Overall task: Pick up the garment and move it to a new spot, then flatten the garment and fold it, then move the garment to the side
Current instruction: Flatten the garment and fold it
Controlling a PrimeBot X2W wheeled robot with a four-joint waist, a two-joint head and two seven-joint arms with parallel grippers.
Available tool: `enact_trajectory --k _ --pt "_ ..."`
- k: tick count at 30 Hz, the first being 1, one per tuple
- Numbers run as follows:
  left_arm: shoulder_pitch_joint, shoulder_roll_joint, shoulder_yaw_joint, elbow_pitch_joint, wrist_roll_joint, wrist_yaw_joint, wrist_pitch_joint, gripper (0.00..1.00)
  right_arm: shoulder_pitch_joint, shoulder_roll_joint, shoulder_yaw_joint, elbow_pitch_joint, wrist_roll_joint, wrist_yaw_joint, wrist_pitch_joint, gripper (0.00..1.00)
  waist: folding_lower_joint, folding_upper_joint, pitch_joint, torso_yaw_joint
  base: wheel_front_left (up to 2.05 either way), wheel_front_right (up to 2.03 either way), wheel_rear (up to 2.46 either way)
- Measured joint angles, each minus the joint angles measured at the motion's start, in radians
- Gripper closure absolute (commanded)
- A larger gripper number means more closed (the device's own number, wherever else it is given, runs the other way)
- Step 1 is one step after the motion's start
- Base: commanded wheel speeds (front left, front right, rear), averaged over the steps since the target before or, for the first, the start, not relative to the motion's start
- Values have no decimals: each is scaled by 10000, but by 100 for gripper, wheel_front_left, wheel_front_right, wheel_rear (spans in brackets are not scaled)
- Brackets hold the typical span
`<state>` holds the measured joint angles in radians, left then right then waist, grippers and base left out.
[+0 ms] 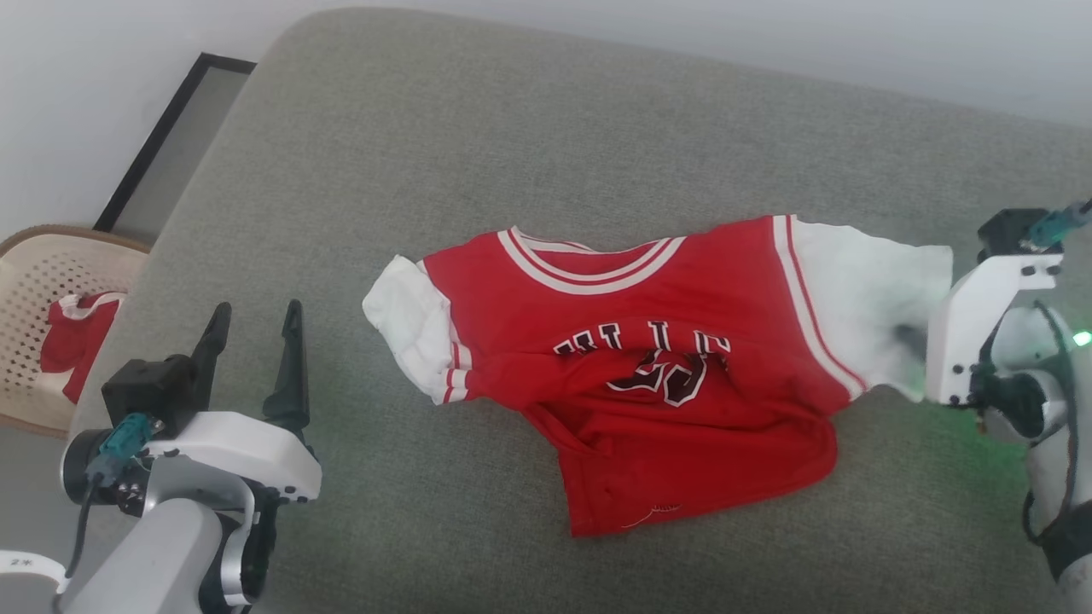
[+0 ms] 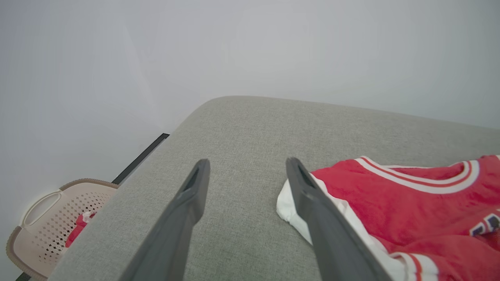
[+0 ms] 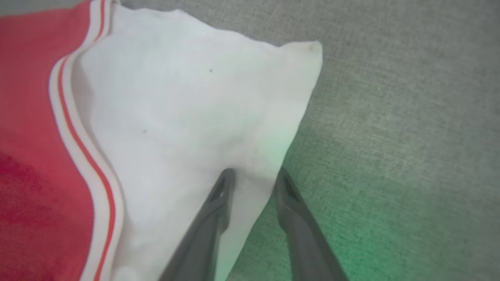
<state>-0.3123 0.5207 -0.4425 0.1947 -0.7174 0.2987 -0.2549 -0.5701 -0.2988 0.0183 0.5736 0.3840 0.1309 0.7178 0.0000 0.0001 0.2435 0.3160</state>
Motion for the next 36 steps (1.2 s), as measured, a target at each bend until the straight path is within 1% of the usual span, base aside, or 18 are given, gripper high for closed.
enact_trajectory --k 5,9,16,22,25,28,29,30,31,36 --pt "218 -456 621 -65 407 -209 -44 0 -278 -251 165 431 104 13 -314 100 0 0 4 79 0 0 0" --pt "650 -784 1266 -151 750 -462 -65 0 -273 -650 278 407 326 21 -384 100 0 0 -56 7 0 0 0" --pt "1204 -1185 2209 -360 1333 -934 -65 0 251 -1848 -104 157 848 13 -401 100 0 0 -76 -324 0 0 0" --pt "1304 -1455 2598 -368 1714 -1289 -65 0 833 -2721 -673 -119 1078 13 -217 100 -1 0 18 -435 0 0 0" --pt "1305 -1586 2757 -267 1837 -1467 -65 0 1115 -2836 -945 -146 1189 12 -242 100 0 0 67 -430 0 0 0" --pt "1304 -1661 2863 -184 1935 -1582 -67 0 1138 -2621 -1129 23 1179 2 -424 100 0 0 72 -427 0 0 0" --pt "1304 -1674 2872 -134 1969 -1639 -65 0 1133 -2558 -1172 115 1156 0 -495 93 0 0 61 -437 0 0 0" --pt "1304 -1685 2869 -100 2006 -1661 -67 0 1112 -2489 -1174 174 1112 -2 -518 51 0 0 40 -446 0 0 0" --pt "1304 -1689 2876 -71 2008 -1722 -65 0 1079 -2414 -1168 224 1049 -4 -539 0 0 0 15 -457 0 0 0" --pt "1236 -1411 2821 27 2006 -1927 196 0 994 -2142 -1012 291 1003 0 -573 0 0 0 -202 -603 0 0 0"
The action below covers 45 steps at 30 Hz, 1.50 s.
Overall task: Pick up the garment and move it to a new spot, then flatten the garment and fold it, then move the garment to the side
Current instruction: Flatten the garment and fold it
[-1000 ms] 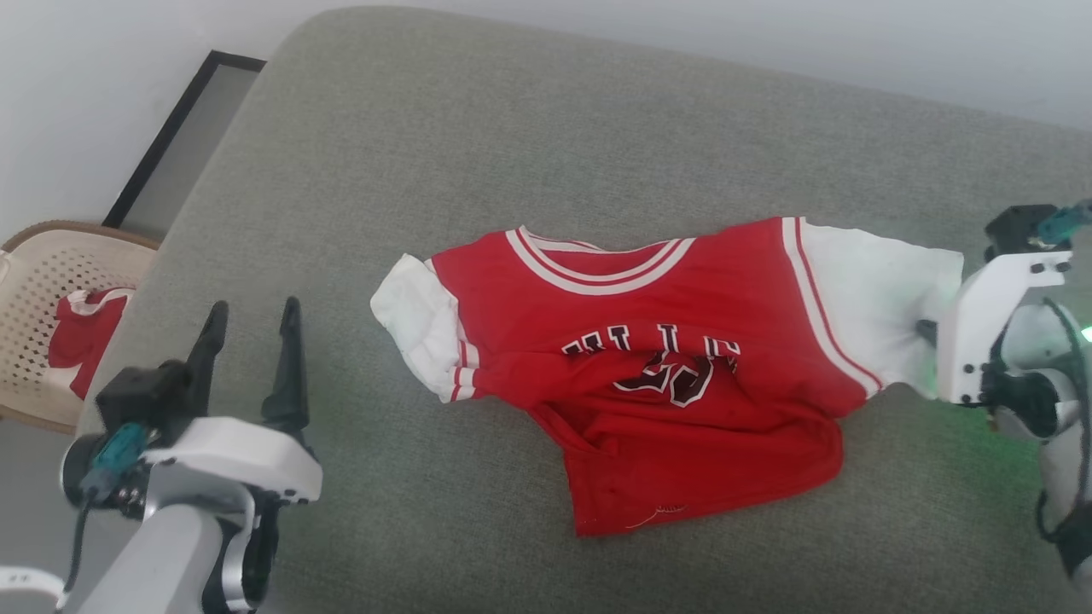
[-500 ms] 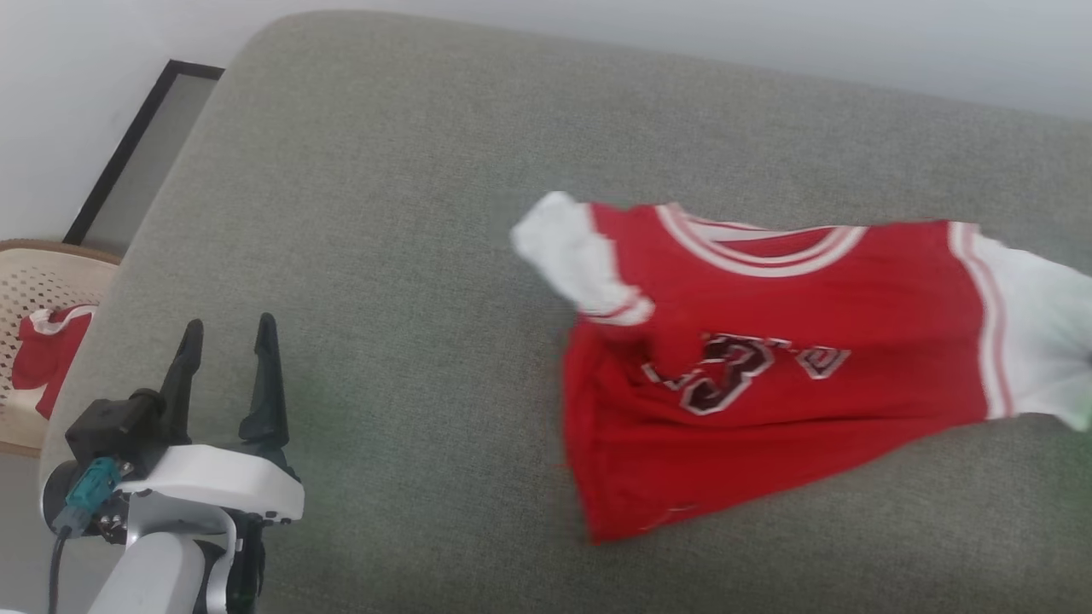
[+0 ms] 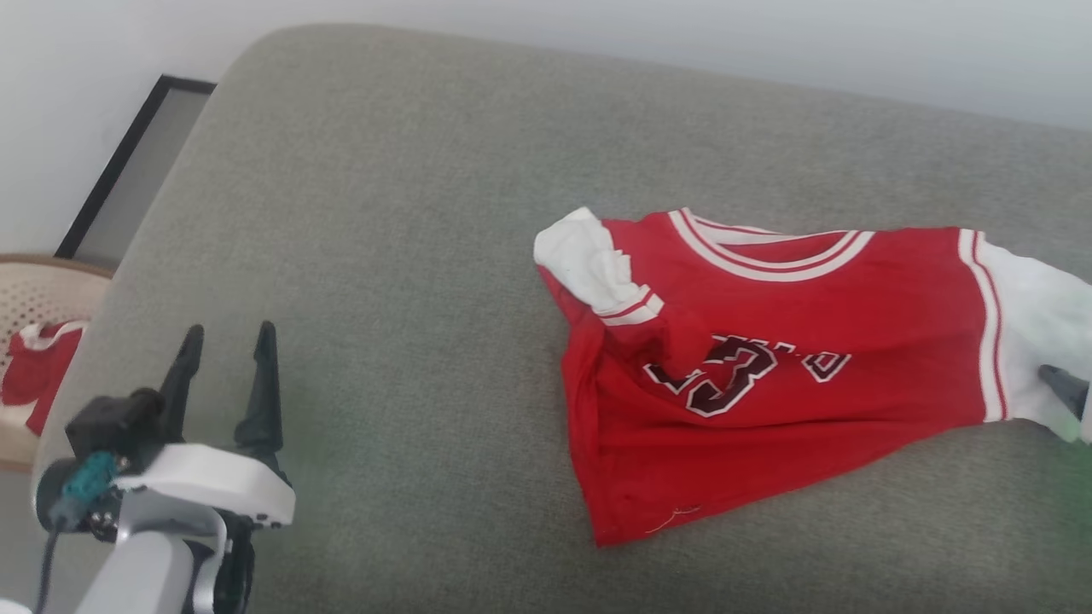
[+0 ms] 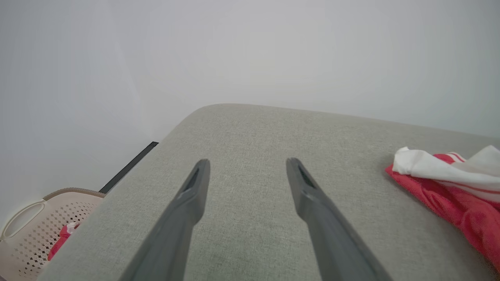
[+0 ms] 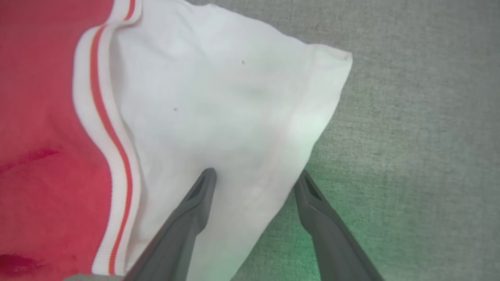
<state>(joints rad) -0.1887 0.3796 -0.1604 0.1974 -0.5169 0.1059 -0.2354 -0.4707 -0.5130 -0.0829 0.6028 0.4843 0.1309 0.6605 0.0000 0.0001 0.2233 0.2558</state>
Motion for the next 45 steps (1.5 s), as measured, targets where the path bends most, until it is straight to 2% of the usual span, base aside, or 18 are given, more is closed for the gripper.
enact_trajectory --k 3,8,16,26,35,45 --pt "-138 104 -25 -48 -42 -86 268 0 58 52 15 -107 17 0 -61 0 0 0 -103 -93 0 0 0" --pt "-565 604 -169 -347 -142 -351 1189 0 182 389 -378 -698 -10 0 -587 0 -1 0 -333 -466 0 0 0" --pt "-1280 1231 -635 -792 -192 -782 2698 0 608 1344 -991 -2355 -395 0 -1342 0 0 0 -575 -1285 0 0 0" --pt "-1599 1423 -1639 -1012 -1072 -1570 5572 0 1100 2644 -1918 -4301 -1302 0 -2431 0 0 0 -705 -2339 0 0 0" --pt "-1830 1325 -2566 -1152 -1361 -1632 7641 0 1246 3072 -2082 -5572 -2027 0 -3505 0 0 0 -538 -2783 0 0 0" --pt "-1975 959 -3313 -619 -1425 -1070 9298 0 1309 3722 -1862 -5950 -2255 0 -3879 0 0 0 -328 -3115 0 0 0"
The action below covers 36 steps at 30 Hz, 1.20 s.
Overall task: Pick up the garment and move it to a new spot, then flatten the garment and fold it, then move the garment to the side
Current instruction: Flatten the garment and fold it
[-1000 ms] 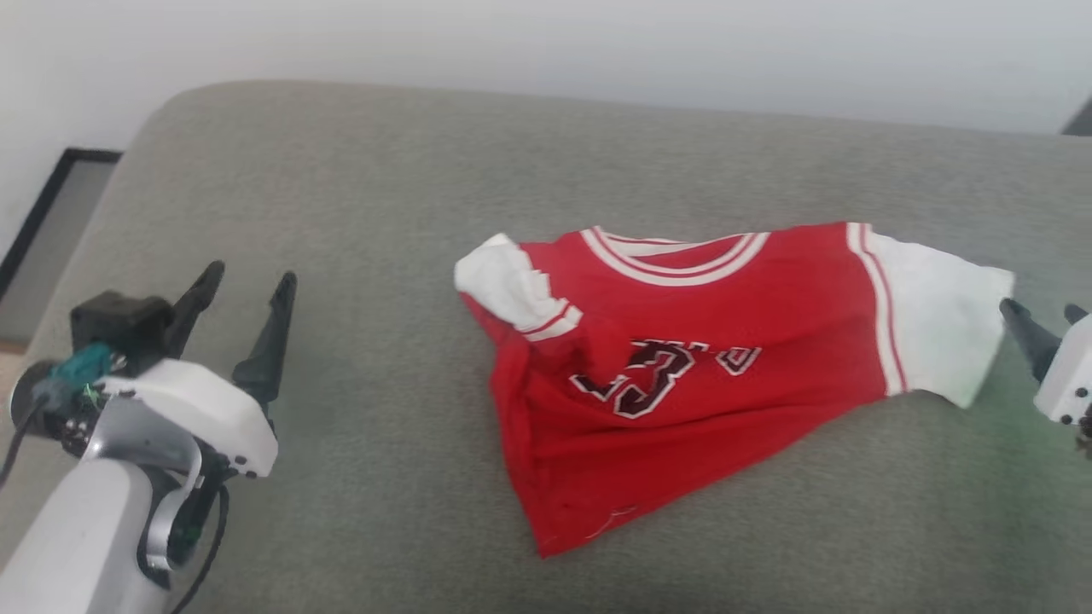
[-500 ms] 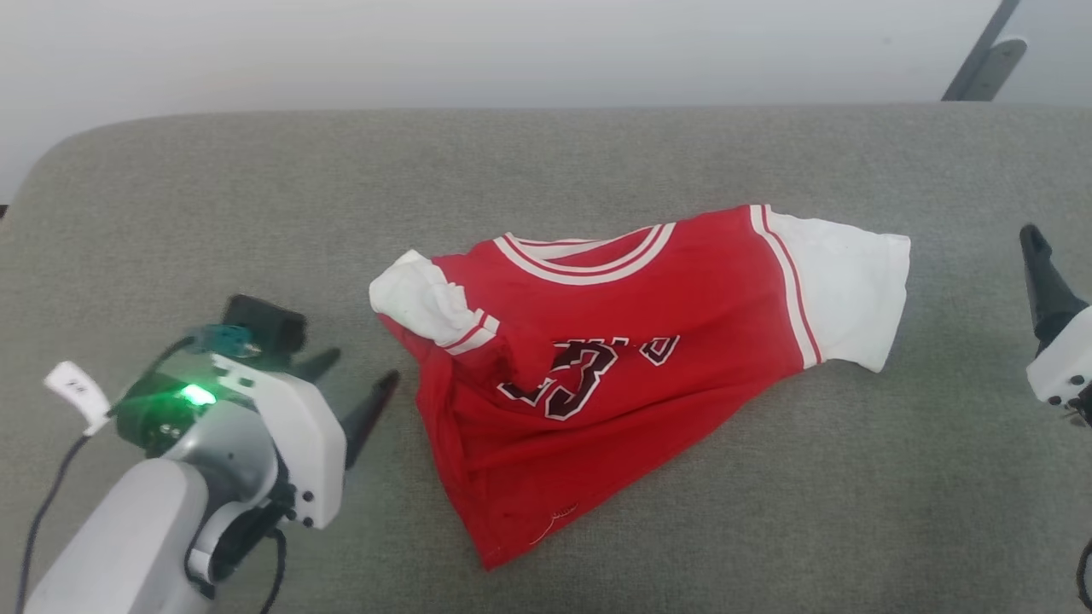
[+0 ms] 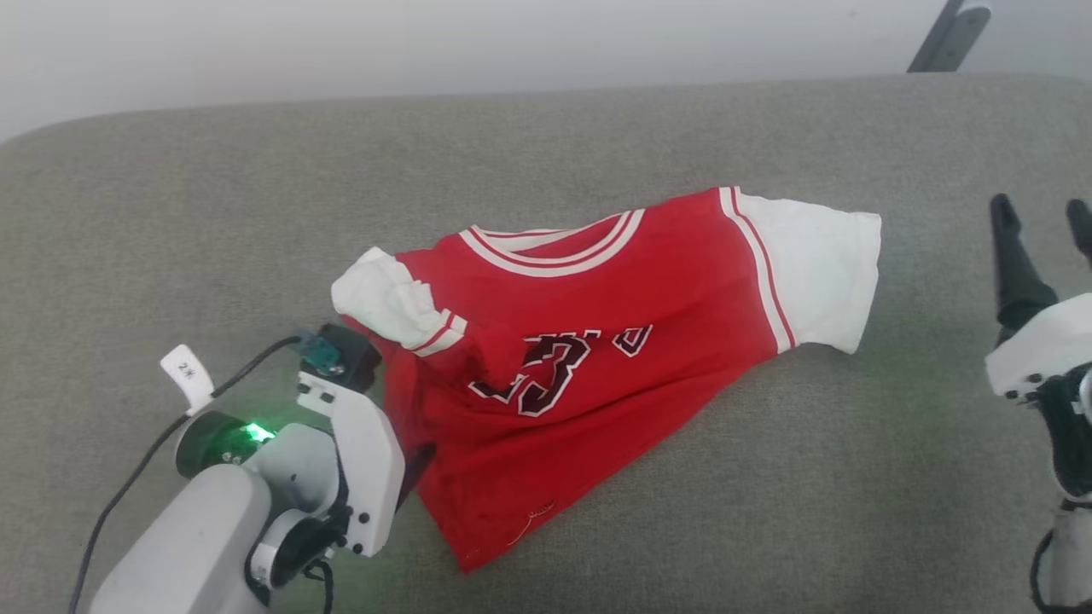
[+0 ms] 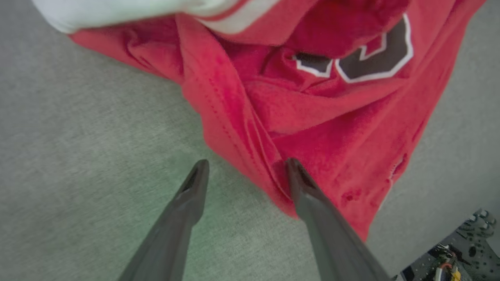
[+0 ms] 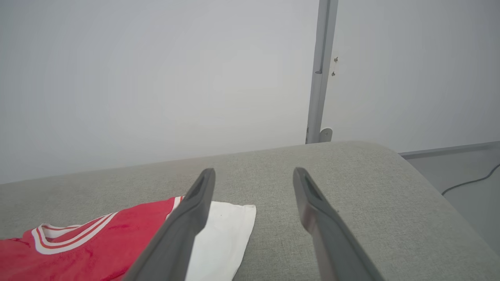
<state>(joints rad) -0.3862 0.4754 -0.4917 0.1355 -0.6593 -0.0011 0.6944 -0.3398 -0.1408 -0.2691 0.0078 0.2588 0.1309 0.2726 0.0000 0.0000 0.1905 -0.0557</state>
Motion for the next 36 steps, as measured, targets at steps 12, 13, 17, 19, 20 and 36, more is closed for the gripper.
enact_trajectory --k 12,13,17,19,20,36 --pt "-508 -537 -453 1442 247 211 278 100 -103 184 380 13 81 0 -88 0 0 1 341 -383 0 0 0" --pt "-528 -593 -456 1523 230 174 259 100 -102 178 372 33 82 0 -98 0 0 1 344 -389 0 0 0" --pt "-518 -790 -529 1486 -115 42 466 100 -98 138 328 33 84 0 -102 0 0 0 348 -347 0 0 0" --pt "-430 -897 -568 1352 -313 -2 629 100 -98 111 253 33 82 0 -102 0 0 0 346 -285 0 0 0" --pt "-356 -978 -616 1256 -374 -2 729 100 -97 102 215 31 79 0 -100 0 0 0 334 -248 0 0 0" --pt "792 -1043 -1185 -368 -759 360 1592 0 -92 128 180 4 4 0 50 0 0 0 72 173 0 0 0"
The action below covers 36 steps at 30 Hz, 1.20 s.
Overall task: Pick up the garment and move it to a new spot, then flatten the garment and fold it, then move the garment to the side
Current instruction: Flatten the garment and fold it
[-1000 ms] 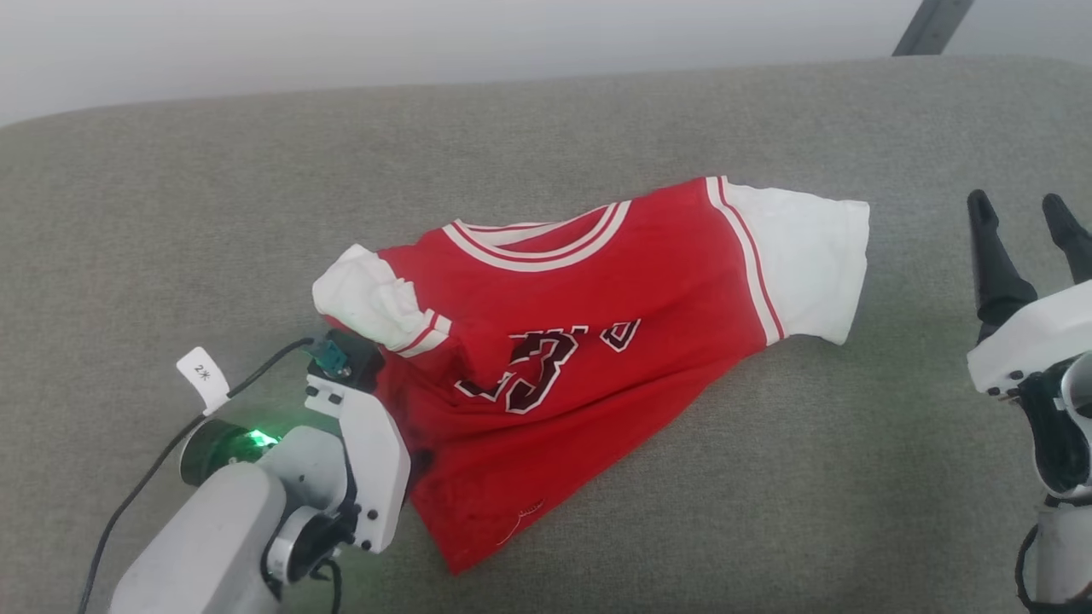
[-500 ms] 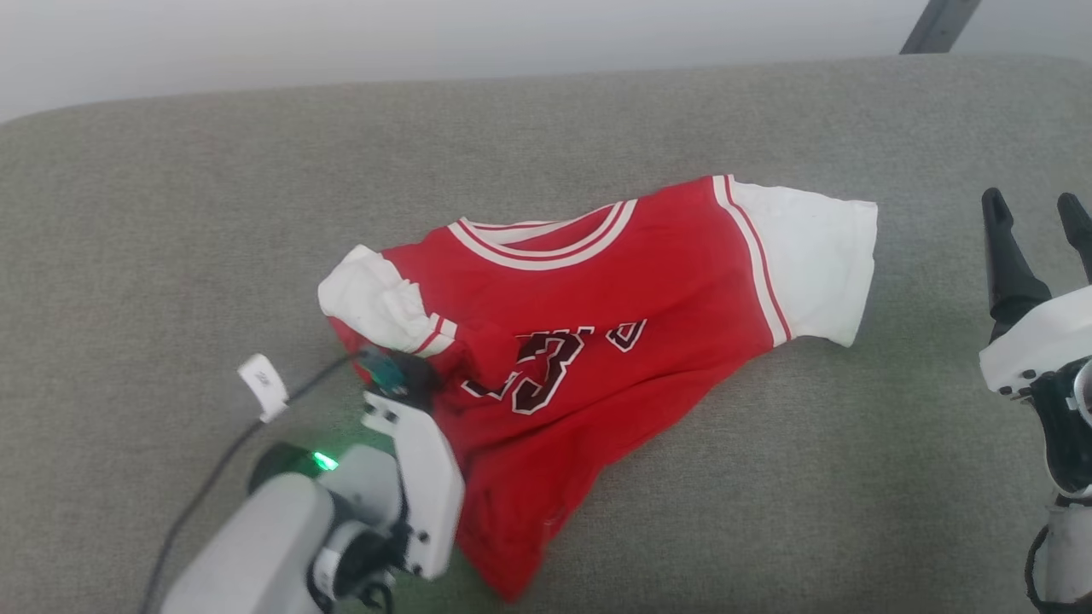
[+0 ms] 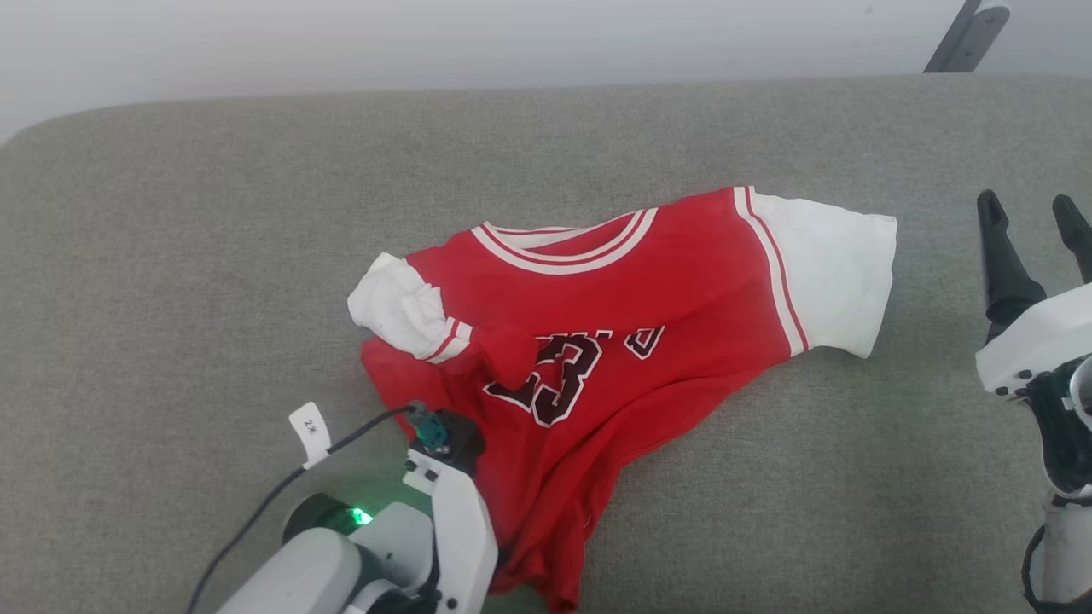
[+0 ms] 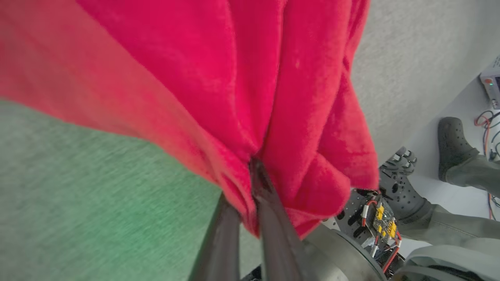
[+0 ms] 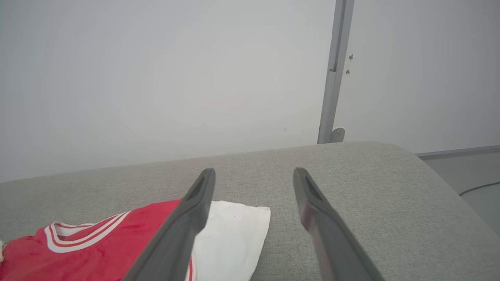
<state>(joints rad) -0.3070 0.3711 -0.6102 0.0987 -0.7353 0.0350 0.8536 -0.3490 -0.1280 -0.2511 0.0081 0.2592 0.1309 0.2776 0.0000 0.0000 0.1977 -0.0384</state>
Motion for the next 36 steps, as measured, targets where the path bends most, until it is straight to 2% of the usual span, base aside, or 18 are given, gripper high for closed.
enact_trajectory --k 2,13,17,22,31,36 --pt "-2 211 58 -255 35 -6 79 0 18 0 8 0 -38 0 0 0 0 0 -56 19 0 0 0" --pt "-1176 1308 1124 -2044 -297 796 1687 0 118 84 -31 0 -56 0 -58 0 0 0 -255 27 0 0 0" --pt "-1829 1396 1346 -1998 -293 849 1852 0 50 123 115 21 -56 0 -151 0 0 0 -203 -86 0 0 0" --pt "-3080 1540 1557 -1122 15 669 1772 0 -255 219 420 107 -56 0 -349 0 0 0 6 -403 0 0 0" --pt "-4902 1346 1425 1486 627 318 1476 0 -675 355 755 370 56 0 -667 0 0 0 678 -1085 0 0 0" --pt "-5130 1156 1179 2750 755 443 1722 0 -823 349 752 537 109 0 -763 0 0 0 984 -1325 0 0 0"
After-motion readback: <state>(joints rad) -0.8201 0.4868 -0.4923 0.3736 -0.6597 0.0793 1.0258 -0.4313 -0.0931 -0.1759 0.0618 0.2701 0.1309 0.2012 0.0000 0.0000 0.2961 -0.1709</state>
